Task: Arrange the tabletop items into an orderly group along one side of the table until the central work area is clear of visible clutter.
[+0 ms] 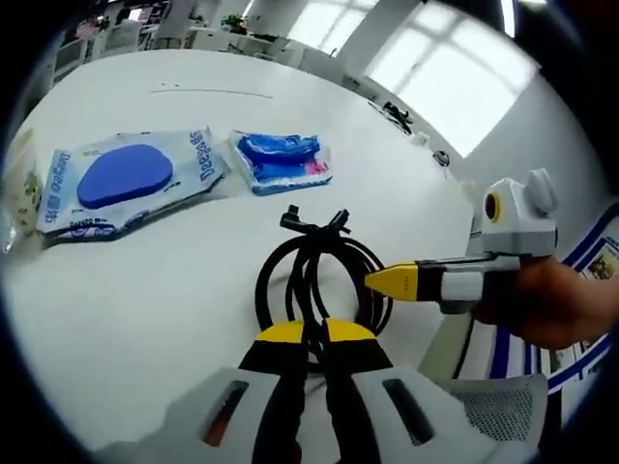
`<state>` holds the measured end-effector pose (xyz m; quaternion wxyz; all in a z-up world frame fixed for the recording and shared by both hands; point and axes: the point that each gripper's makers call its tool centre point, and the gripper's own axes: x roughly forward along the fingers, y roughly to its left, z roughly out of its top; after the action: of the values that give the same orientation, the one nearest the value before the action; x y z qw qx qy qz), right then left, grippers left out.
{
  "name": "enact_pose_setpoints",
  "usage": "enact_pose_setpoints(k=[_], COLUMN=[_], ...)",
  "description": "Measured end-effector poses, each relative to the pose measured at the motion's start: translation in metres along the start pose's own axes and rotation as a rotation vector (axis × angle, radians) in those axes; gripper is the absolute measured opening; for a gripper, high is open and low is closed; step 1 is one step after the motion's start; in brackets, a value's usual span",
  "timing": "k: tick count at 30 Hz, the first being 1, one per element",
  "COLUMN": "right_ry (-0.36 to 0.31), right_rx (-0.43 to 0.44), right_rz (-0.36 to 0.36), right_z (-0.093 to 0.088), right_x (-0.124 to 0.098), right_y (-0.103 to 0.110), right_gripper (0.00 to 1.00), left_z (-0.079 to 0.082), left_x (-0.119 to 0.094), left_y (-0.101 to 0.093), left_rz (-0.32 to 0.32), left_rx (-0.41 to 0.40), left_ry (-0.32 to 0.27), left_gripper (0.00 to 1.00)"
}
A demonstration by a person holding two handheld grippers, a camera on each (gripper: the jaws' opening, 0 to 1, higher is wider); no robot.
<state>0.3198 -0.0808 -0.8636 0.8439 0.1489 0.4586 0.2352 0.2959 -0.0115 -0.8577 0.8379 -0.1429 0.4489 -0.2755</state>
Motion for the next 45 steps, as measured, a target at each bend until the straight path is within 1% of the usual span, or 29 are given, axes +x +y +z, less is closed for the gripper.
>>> enact_pose_setpoints(k=[4, 10, 16, 18, 21, 23, 24, 25, 30, 35, 39, 45], right_ry=[-0.001, 0.009, 0.023, 0.032, 0.076, 0.095, 0.101, 0.093, 0.094, 0.091, 0.093, 0.070], right_rx=[0.002, -0.007, -0.016, -0.018, -0.043, -0.101, -0.127, -0.145, -0.157, -0.174, -0.160, -0.160], right_rz=[0.003, 0.009, 0.033, 0.045, 0.050, 0.049, 0.044, 0.045, 0.052, 0.064, 0.073, 0.076], right_z=[0.006, 0.017, 0.029, 0.032, 0.030, 0.030, 0.030, 0.032, 0.034, 0.031, 0.025, 0.022], right_x=[0.004, 0.020, 0.036, 0.041, 0.049, 0.052, 0.053, 0.054, 0.055, 0.051, 0.048, 0.041], right_y=[-0.003, -0.004, 0.001, 0.004, 0.008, 0.010, 0.011, 0.013, 0.015, 0.013, 0.012, 0.010], right_gripper=[0.00, 0.01, 0.01, 0.01, 0.01, 0.02, 0.02, 0.02, 0.02, 0.05, 0.08, 0.11], left_z=[0.005, 0.012, 0.021, 0.022, 0.022, 0.023, 0.023, 0.023, 0.020, 0.014, 0.012, 0.007], left_x=[0.004, 0.008, 0.007, 0.008, 0.007, 0.005, 0.003, 0.001, -0.005, -0.012, -0.017, -0.021], left_y=[0.004, 0.015, 0.032, 0.038, 0.044, 0.048, 0.050, 0.050, 0.058, 0.058, 0.056, 0.055], left_rz=[0.014, 0.043, 0.081, 0.094, 0.113, 0.126, 0.130, 0.137, 0.169, 0.167, 0.157, 0.149], left_rx=[-0.037, -0.083, -0.117, -0.129, -0.128, -0.135, -0.135, -0.133, -0.125, -0.146, -0.142, -0.117], left_ry=[-0.012, -0.029, -0.050, -0.048, -0.047, -0.053, -0.058, -0.060, -0.060, -0.070, -0.079, -0.091], left_gripper=[0.00, 0.01, 0.01, 0.02, 0.03, 0.05, 0.05, 0.06, 0.09, 0.12, 0.12, 0.13])
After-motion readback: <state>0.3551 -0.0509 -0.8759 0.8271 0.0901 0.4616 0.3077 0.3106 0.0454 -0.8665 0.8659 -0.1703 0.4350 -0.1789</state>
